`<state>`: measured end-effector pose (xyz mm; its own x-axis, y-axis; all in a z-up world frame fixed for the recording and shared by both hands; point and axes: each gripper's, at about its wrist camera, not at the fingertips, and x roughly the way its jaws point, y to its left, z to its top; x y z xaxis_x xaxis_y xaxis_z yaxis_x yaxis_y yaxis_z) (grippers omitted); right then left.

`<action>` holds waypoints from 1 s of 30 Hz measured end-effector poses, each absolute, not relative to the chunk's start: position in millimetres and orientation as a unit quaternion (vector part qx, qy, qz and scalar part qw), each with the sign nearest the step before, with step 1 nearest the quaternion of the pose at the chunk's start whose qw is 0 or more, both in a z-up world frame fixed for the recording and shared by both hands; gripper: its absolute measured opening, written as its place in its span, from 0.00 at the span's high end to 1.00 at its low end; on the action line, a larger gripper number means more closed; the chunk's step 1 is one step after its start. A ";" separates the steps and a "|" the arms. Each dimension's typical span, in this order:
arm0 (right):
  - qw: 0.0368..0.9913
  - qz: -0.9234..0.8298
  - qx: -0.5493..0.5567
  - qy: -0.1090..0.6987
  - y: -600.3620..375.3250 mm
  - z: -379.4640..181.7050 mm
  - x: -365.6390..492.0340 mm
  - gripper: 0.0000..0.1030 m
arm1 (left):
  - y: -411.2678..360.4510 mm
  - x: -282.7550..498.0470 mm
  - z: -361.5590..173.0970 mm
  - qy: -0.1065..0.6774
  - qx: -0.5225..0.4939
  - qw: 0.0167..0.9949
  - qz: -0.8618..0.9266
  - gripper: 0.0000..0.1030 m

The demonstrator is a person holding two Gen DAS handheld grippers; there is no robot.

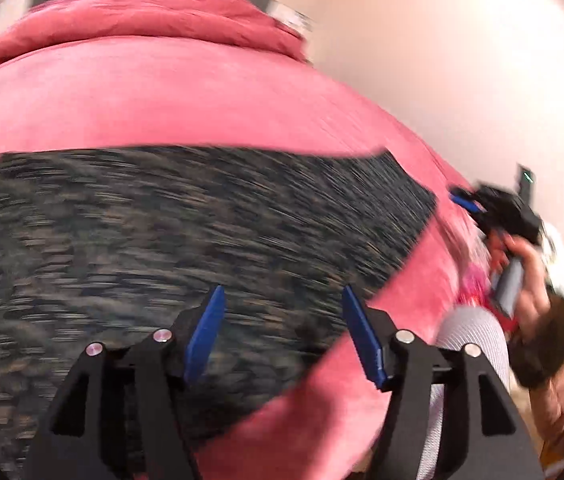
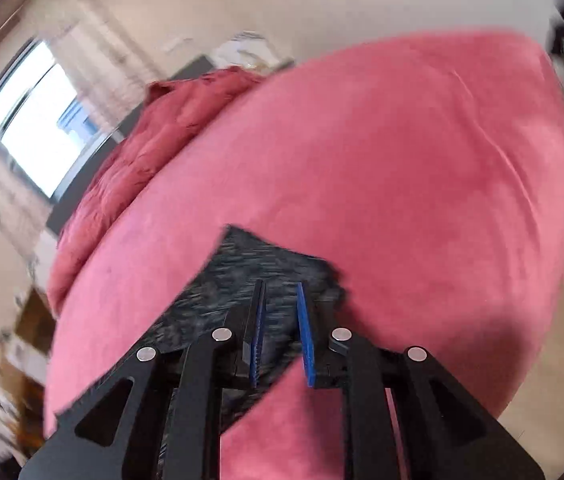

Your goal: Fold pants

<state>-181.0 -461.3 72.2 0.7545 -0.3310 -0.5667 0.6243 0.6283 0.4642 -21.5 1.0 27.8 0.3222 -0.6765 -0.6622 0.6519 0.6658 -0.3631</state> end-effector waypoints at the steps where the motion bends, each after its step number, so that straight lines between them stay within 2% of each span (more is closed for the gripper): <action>1: 0.884 -0.260 0.317 0.224 -449.6 78.3 -173.2 0.86 | 11.5 -12.5 29.8 0.412 -0.025 0.822 -0.393 0.35; 7: 0.911 -0.102 0.262 0.301 -351.9 83.5 -91.8 0.86 | 97.3 41.4 28.3 0.402 -0.070 0.873 -0.266 0.30; 8: 0.911 -0.070 0.253 0.319 -329.9 79.7 -75.0 0.80 | 109.8 50.1 26.6 0.398 -0.068 0.881 -0.245 0.29; 9: 0.910 -0.044 0.243 0.332 -309.9 76.1 -62.0 0.59 | 121.8 56.3 25.4 0.393 -0.065 0.890 -0.224 0.28; 10: 0.909 -0.013 0.230 0.348 -285.0 73.0 -45.5 0.48 | 135.0 63.3 23.2 0.389 -0.066 0.896 -0.206 0.28; 11: 0.908 0.009 0.224 0.355 -269.1 72.3 -36.2 0.44 | 145.5 68.8 18.7 0.390 -0.072 0.896 -0.198 0.27; 13: 0.907 0.070 0.192 0.369 -226.5 74.7 -8.6 0.44 | 160.5 74.8 -0.4 0.407 -0.093 0.888 -0.194 0.26; 19: 0.900 0.152 0.094 0.397 -133.8 83.7 66.3 0.59 | 166.2 64.0 -12.5 0.383 -0.101 0.894 -0.211 0.25; 25: 0.870 0.192 0.067 0.449 -76.3 67.1 132.3 0.60 | 173.6 54.2 -19.7 0.374 -0.126 0.891 -0.223 0.25; 30: 0.806 0.250 0.059 0.533 -44.6 39.4 175.3 0.60 | 178.3 52.3 -28.4 0.368 -0.139 0.889 -0.233 0.25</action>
